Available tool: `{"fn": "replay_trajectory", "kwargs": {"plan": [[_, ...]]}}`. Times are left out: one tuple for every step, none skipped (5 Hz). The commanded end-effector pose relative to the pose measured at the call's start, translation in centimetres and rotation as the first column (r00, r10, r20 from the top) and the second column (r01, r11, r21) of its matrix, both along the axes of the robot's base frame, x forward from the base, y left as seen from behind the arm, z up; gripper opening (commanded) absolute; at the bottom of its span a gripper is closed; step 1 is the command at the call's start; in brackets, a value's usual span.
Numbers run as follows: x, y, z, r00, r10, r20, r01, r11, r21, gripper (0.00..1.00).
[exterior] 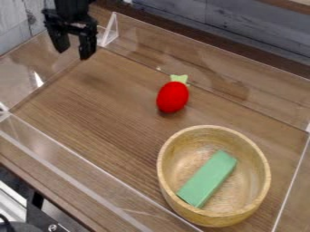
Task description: Move the red object to the right side of the table
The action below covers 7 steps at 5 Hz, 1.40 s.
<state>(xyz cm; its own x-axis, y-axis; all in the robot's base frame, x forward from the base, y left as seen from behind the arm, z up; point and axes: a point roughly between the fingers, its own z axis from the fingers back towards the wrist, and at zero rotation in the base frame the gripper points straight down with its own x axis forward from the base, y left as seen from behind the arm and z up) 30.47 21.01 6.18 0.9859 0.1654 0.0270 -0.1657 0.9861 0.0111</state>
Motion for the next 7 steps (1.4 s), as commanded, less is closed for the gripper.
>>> {"fn": "replay_trajectory", "kwargs": {"plan": [[0.4, -0.3, 2.7, 0.998, -0.018, 0.054, 0.018, 1.000, 0.007, 1.00], [0.6, 0.1, 2.8, 0.998, -0.019, 0.065, 0.019, 1.000, 0.006, 1.00], [0.9, 0.6, 2.5, 0.997, -0.017, 0.072, 0.017, 1.000, 0.008, 1.00], [1.3, 0.6, 2.0, 0.997, -0.016, 0.077, 0.015, 1.000, 0.009, 1.00], [1.1, 0.1, 3.6, 0.994, -0.032, 0.100, 0.032, 0.999, -0.002, 1.00], [1.2, 0.2, 4.1, 0.992, -0.038, 0.117, 0.038, 0.999, -0.002, 1.00], [1.3, 0.3, 4.7, 0.990, -0.044, 0.133, 0.045, 0.999, -0.004, 1.00]]}}
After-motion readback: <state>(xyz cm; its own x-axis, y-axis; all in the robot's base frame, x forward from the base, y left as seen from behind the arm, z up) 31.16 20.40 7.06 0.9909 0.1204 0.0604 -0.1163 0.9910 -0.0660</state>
